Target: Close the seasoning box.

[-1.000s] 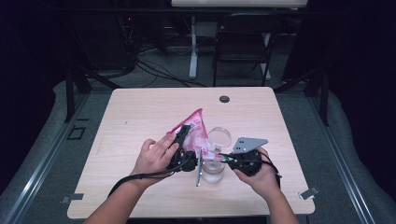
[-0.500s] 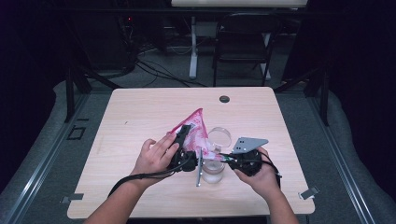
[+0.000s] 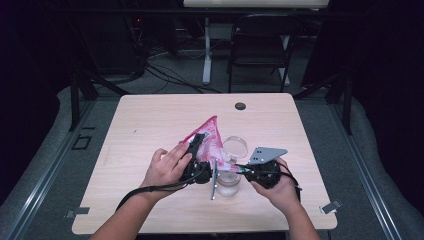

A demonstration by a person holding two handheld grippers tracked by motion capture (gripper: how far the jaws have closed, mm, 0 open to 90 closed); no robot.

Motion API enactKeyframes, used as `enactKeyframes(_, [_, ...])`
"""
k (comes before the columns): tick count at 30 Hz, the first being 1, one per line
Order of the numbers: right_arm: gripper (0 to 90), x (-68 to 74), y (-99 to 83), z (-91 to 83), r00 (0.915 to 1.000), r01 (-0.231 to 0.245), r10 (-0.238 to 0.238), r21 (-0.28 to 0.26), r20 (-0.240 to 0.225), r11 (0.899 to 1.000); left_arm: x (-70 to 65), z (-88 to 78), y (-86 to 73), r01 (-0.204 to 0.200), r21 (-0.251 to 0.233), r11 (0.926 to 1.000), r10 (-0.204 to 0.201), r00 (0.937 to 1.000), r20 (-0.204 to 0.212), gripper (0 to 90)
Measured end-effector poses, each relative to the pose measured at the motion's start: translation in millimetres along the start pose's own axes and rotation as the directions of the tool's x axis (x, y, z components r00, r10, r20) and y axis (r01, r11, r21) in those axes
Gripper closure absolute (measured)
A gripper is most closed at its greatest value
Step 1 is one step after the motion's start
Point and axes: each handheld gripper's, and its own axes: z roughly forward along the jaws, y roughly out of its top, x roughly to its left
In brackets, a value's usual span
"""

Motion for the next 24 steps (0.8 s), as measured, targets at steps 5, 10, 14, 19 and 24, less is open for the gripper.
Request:
enactKeyframes(5, [90.0, -0.3, 0.0, -0.1, 1.0000, 0.001, -0.001, 0.002, 0.001, 1.000, 0.1, 0.3, 0.3, -0.002, -0.001, 1.0000, 0.002, 1.0000, 0.000, 64.8])
enactKeyframes(10, [90.0, -0.4, -0.4, 0.0, 1.0000, -0.002, 0.002, 0.001, 0.001, 1.000, 0.1, 0.3, 0.5, -0.005, -0.001, 1.0000, 0.005, 1.0000, 0.002, 64.8])
enactKeyframes(14, [90.0, -0.4, -0.6, 0.4, 1.0000, -0.002, 0.002, 0.002, 0.000, 1.000, 0.4, 0.2, 0.7, -0.009, 0.000, 1.0000, 0.009, 1.0000, 0.003, 64.8])
enactKeyframes(19, [90.0, -0.6, -0.7, 0.2, 1.0000, -0.002, 0.002, 0.001, -0.002, 1.000, 1.2, -0.1, 1.2, -0.011, -0.003, 0.9999, 0.011, 0.9999, -0.002, 64.9])
enactKeyframes(24, [90.0, -1.0, -0.9, -0.4, 1.0000, -0.001, 0.001, -0.003, 0.000, 1.000, 1.5, -0.1, 1.6, -0.012, -0.004, 0.9999, 0.012, 0.9999, -0.005, 64.8])
